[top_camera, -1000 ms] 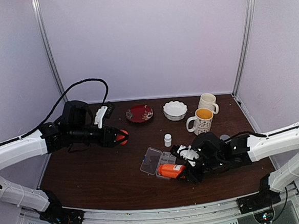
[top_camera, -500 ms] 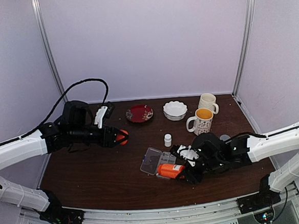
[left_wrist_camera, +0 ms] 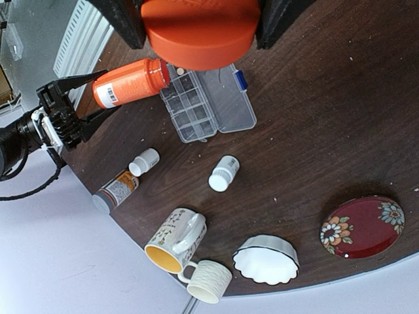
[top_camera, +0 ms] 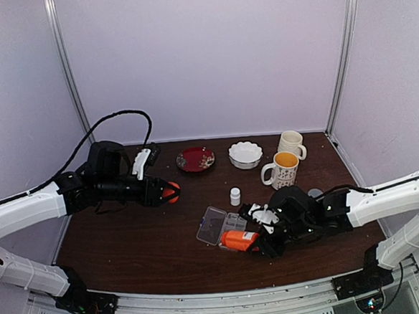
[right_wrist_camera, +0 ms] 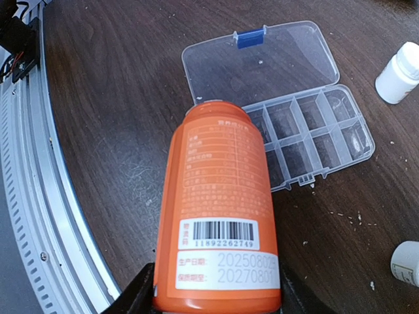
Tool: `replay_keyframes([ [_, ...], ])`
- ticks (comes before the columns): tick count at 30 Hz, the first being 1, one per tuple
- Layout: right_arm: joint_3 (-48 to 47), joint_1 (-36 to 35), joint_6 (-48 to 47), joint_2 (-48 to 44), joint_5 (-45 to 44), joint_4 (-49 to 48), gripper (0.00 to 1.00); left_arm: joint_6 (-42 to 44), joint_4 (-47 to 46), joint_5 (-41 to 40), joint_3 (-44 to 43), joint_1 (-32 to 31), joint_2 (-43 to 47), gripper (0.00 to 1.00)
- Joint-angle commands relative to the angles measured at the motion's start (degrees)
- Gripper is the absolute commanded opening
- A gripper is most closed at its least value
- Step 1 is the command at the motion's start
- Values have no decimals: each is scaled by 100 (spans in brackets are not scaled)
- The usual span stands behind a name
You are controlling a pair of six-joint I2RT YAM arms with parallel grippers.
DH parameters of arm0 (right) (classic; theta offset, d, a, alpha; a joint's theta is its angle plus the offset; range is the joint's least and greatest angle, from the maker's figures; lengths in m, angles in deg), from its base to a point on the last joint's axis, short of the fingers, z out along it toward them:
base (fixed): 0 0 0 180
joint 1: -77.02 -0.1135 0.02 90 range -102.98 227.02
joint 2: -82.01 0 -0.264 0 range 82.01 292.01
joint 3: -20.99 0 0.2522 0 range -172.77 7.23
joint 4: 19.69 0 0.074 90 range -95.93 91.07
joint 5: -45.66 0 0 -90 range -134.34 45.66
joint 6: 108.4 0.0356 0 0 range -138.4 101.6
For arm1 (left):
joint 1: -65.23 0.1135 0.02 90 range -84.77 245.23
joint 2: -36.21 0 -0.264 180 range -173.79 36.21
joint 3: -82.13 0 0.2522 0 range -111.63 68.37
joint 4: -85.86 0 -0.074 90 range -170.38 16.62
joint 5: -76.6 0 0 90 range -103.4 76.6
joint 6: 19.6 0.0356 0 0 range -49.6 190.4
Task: Sort the pills into containers
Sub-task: Pour the pill into the compartment of the pill container.
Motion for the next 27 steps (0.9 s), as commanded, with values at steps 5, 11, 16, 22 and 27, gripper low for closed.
replay_keyframes([
  [5,-123,-31,-71,-57,-164,171,0,49,-183,17,-8,26,63,0],
  [11,-159,-37,-103,-41,-329,208,0,55,-179,5,-12,25,78,0],
  [16,208,-32,121,-329,-159,-406,0,56,-176,21,-19,26,59,0],
  [22,232,-28,133,-361,-150,-435,0,64,-185,23,-27,31,41,0],
  [27,-46,-26,4,-119,-143,61,0,69,-186,22,-15,26,60,0],
])
